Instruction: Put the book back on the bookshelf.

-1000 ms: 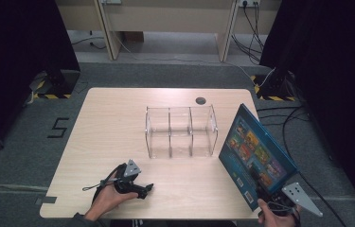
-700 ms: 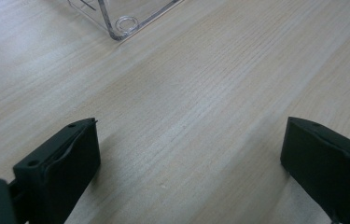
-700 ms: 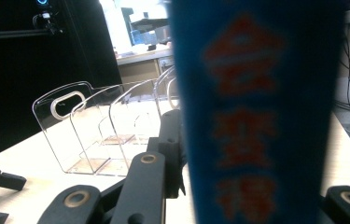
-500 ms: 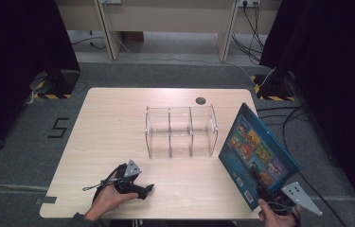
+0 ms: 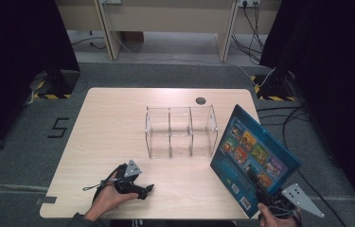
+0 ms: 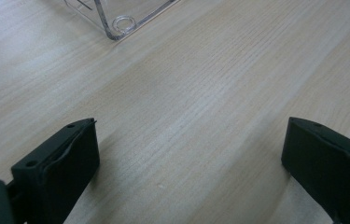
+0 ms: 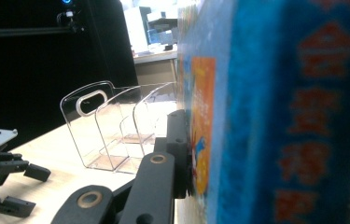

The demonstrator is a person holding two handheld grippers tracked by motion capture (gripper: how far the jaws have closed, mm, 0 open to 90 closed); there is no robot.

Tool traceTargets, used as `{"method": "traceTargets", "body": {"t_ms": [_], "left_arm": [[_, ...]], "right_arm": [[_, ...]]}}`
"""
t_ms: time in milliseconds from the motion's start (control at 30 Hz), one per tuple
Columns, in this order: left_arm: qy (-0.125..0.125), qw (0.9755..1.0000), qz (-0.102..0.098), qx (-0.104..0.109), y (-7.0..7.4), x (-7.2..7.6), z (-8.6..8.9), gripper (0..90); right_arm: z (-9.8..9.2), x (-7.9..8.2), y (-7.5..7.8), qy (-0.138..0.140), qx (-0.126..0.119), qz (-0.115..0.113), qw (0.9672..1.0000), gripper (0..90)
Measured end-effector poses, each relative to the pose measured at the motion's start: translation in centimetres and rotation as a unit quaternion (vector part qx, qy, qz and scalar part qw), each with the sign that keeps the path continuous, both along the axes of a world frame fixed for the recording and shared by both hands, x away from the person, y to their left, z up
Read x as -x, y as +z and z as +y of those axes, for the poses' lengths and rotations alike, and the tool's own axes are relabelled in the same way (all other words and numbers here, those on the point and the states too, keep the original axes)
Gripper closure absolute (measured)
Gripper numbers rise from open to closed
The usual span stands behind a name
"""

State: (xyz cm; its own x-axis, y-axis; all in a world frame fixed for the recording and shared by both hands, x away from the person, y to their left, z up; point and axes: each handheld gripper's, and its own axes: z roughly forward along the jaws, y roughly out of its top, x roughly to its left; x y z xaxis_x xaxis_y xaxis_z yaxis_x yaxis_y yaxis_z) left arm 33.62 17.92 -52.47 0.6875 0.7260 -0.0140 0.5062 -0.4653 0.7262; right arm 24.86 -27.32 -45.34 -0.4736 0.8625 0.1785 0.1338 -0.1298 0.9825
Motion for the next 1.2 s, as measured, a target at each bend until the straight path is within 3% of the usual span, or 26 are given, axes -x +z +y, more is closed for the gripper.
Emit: {"method": "traceTargets", "body": {"t_ms": [67, 367, 567, 1200], "left_arm": [[0.0, 1.0, 0.0, 0.0, 0.0, 0.0, 0.0, 3.0], [-0.007, 1.0, -0.001, 0.002, 0.0, 0.0, 0.1, 2.8], [0.004, 1.0, -0.005, 0.005, -0.2, 0.0, 0.1, 0.8], [-0.004, 1.0, -0.003, 0.003, -0.2, -0.1, 0.2, 0.0]], "right_arm": [[0.2, 0.1, 0.2, 0.004, 0.009, -0.005, 0.9999, 82.4], [0.9, 0.8, 0.9, 0.015, 0.009, -0.013, 0.9998, 82.5], [1.5, 0.7, 1.4, 0.021, 0.011, -0.016, 0.9996, 82.5], [4.2, -2.1, 2.8, 0.023, 0.017, -0.026, 0.9993, 82.5]]}}
